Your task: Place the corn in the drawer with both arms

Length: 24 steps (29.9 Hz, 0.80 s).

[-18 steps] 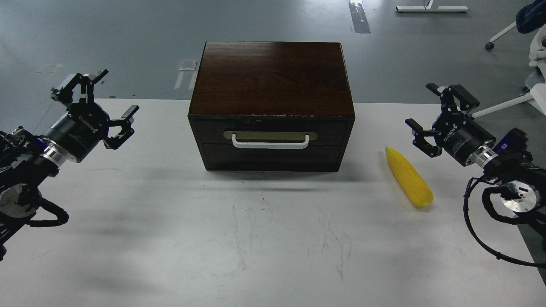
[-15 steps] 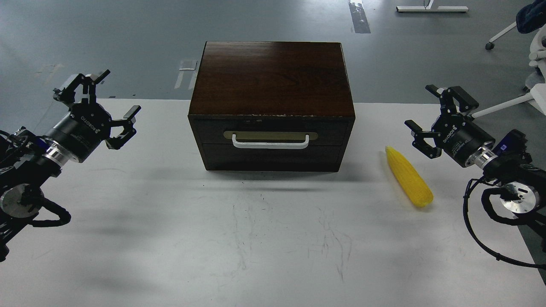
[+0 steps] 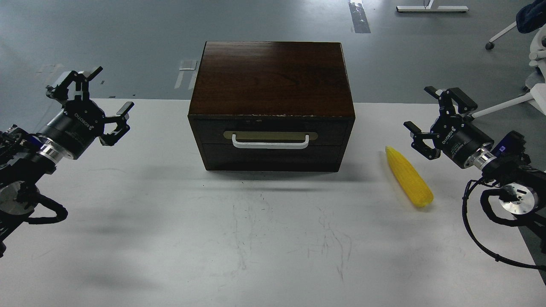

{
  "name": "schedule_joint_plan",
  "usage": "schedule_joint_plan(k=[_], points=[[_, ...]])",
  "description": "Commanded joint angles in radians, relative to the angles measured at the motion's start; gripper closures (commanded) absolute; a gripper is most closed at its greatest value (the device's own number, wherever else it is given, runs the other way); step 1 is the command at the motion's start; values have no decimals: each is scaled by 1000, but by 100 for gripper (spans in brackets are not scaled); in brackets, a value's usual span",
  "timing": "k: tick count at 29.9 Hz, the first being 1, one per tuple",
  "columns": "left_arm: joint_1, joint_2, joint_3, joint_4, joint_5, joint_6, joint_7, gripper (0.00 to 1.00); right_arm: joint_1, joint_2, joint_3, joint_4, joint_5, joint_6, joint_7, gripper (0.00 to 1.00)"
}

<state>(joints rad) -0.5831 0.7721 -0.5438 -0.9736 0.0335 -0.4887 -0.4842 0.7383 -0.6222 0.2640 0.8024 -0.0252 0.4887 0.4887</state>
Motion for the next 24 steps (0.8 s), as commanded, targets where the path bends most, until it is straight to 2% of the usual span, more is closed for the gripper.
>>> schedule_joint_plan(k=[1,8,11,15,17,21,24], points=[[-39,13,-4,-4,28,0,-4,2,1,-7,0,0,-1,0,0,0],[-178,32,-2,-11,121,0,-4,2,3,-10,0,1,-1,0,0,0],[-250,33,-2,-26,262,0,-4,2,4,-10,0,3,-1,0,0,0],[-360,50,-4,-141,602,0,-4,2,6,-11,0,3,-1,0,0,0],[-385,50,-4,-184,687,0,-4,2,6,-11,0,4,-1,0,0,0],[-472,32,-2,-330,973,0,-4,2,6,-11,0,4,-1,0,0,0],[-521,-2,1,-391,1138,0,-4,2,6,-11,0,4,-1,0,0,0]])
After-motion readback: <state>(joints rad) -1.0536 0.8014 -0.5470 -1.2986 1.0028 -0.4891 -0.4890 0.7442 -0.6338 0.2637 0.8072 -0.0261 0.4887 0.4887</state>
